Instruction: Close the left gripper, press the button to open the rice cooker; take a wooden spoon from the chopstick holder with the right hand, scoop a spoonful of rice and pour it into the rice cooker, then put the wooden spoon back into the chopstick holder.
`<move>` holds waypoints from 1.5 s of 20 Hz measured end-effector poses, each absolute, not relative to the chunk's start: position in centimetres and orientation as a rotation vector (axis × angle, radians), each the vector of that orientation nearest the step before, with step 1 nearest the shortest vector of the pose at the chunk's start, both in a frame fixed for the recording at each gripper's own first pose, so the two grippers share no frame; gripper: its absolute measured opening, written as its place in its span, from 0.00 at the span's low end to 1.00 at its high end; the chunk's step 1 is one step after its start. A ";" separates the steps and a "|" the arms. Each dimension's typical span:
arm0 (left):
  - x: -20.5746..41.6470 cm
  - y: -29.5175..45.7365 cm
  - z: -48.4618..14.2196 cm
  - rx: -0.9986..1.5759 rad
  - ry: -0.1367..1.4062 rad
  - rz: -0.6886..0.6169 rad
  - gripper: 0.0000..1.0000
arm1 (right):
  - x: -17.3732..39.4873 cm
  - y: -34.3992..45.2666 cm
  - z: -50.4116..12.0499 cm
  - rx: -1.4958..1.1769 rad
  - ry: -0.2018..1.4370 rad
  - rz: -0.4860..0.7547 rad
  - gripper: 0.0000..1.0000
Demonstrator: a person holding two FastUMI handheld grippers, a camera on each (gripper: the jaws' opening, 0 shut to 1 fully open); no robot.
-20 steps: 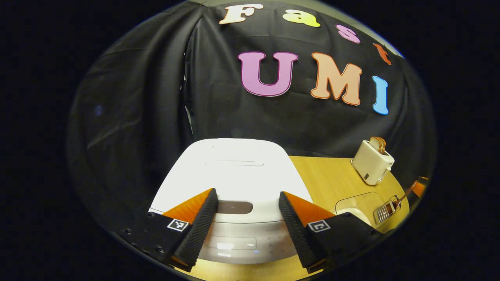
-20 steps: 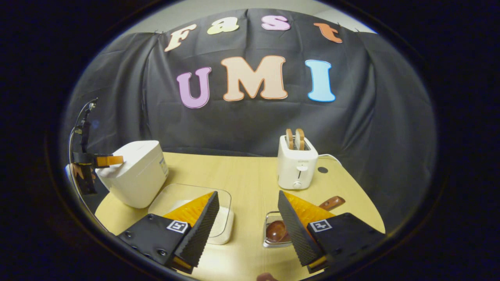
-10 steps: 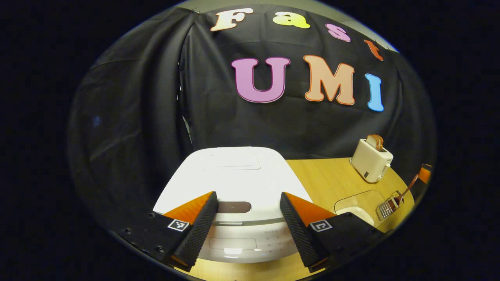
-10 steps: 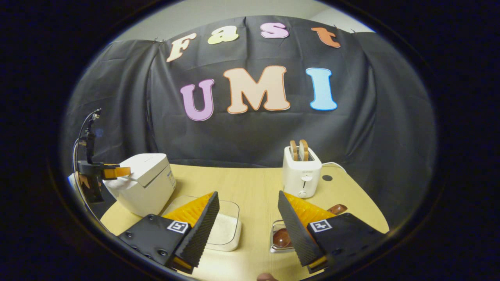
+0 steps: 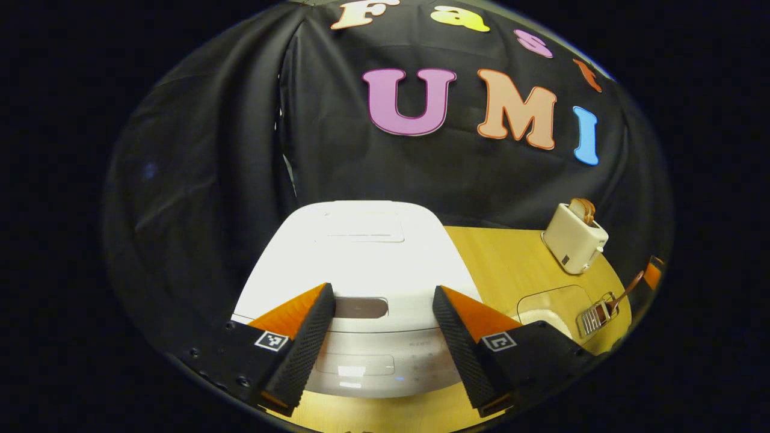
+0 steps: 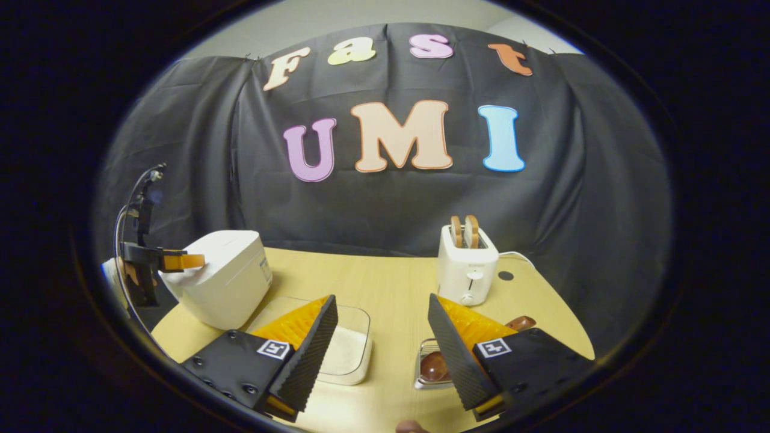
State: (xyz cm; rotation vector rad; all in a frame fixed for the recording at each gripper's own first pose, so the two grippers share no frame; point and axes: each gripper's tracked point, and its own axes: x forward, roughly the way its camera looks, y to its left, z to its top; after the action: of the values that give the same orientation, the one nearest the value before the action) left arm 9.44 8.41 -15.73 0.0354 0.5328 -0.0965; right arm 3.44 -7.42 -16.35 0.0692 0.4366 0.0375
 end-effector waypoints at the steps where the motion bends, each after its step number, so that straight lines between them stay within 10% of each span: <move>1: 8.6 8.5 -16.5 0.040 0.578 -0.100 0.99 | 3.6 -7.3 -16.4 0.075 0.437 0.041 0.95; 30: 8.6 10.7 -15.8 0.049 0.496 -0.033 0.98 | 3.5 -5.0 -17.6 0.058 0.470 0.087 0.95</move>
State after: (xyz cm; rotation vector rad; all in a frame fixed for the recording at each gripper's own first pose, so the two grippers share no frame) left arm 8.64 10.66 -15.82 0.0487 0.4961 -0.0334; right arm 3.46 -5.01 -17.61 0.0578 0.4697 0.0866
